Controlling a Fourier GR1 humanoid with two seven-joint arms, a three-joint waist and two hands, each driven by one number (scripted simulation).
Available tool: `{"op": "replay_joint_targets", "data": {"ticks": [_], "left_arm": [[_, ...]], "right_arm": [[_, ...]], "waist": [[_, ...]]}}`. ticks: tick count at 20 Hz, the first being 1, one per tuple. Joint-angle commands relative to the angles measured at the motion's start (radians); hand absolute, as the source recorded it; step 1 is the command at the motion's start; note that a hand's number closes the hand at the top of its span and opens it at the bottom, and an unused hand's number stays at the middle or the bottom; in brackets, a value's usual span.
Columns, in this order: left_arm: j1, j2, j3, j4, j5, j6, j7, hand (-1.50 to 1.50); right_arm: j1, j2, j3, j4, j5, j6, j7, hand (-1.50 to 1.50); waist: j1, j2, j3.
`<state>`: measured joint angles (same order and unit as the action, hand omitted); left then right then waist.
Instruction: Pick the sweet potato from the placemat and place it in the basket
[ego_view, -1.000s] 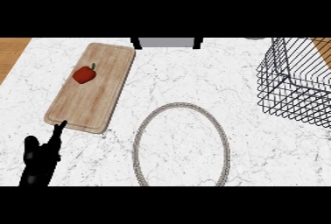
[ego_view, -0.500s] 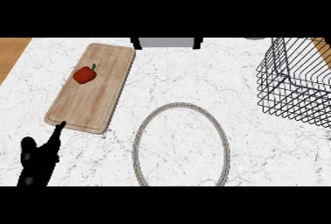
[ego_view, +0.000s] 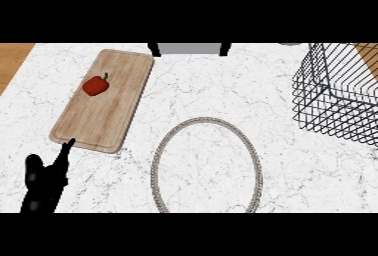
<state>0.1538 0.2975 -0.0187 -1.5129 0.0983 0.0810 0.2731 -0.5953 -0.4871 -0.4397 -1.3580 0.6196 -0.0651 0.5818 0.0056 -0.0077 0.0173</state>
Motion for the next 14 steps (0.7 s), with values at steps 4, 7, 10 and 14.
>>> {"op": "replay_joint_targets", "data": {"ticks": [4,7,10,14], "left_arm": [[-0.020,-0.056,-0.033,0.089,0.015,-0.040,-0.002,0.00],[0.016,-0.022,-0.005,0.060,0.033,-0.077,-0.005,0.00],[0.058,-0.054,-0.041,0.027,-0.004,-0.043,0.019,0.00],[0.015,-0.079,-0.035,0.087,-0.019,-0.034,-0.021,0.00]], "right_arm": [[-0.005,-0.093,0.006,0.148,0.027,0.003,-0.138,-1.50],[0.035,-0.105,-0.022,0.075,-0.018,0.021,-0.154,-1.50],[0.001,-0.120,-0.065,0.109,-0.041,-0.014,-0.160,-1.50],[0.032,-0.154,-0.151,0.074,-0.124,0.009,-0.159,-1.50]], "waist": [[0.004,0.013,-0.017],[-0.005,0.008,-0.017],[0.002,0.009,-0.017],[-0.016,0.008,-0.018]]}}
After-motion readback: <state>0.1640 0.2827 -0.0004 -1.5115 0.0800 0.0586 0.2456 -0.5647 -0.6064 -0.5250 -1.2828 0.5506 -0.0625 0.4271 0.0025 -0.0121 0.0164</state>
